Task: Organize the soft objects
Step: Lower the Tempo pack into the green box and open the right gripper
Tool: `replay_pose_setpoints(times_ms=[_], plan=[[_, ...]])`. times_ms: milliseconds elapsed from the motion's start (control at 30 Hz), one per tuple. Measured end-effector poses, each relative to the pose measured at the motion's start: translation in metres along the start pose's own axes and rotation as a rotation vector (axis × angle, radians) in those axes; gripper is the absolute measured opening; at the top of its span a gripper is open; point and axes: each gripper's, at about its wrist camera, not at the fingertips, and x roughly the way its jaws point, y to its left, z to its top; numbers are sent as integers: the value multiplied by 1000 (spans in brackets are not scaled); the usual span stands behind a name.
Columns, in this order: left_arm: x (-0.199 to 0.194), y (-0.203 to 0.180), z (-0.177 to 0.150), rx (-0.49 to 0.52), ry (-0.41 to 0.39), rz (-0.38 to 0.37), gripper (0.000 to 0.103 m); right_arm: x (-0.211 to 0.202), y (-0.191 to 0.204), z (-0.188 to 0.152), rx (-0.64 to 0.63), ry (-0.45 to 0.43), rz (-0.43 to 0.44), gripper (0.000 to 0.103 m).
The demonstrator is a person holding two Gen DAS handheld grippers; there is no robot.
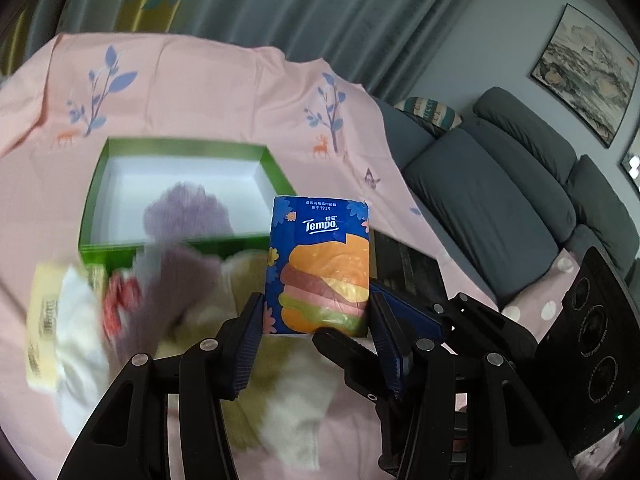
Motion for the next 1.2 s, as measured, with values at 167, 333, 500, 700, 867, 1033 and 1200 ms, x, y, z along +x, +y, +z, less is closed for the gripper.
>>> replay_pose_setpoints(times_ms=[167, 333, 500, 700, 867, 1033, 1200], plan=[[10, 15, 35, -23, 4, 11, 53, 27, -15, 25, 17, -23, 12, 35], [22, 42, 66, -55, 11, 49, 53, 65, -24, 47, 33, -23, 52, 35], [46, 77, 90, -124, 54, 56, 53, 112, -35, 61, 81, 37, 78, 35], [83, 120, 102, -242, 136, 56, 53, 165, -47, 64, 154, 180, 97, 38], [101, 129, 101, -246, 171, 141, 53, 192, -47, 58, 189, 274, 64, 45], [92, 139, 99, -253, 157, 227, 87, 180, -52, 53, 187, 261, 25, 58], [71, 149, 95, -282, 142, 264, 87, 153, -58, 48, 177, 233, 2, 65]])
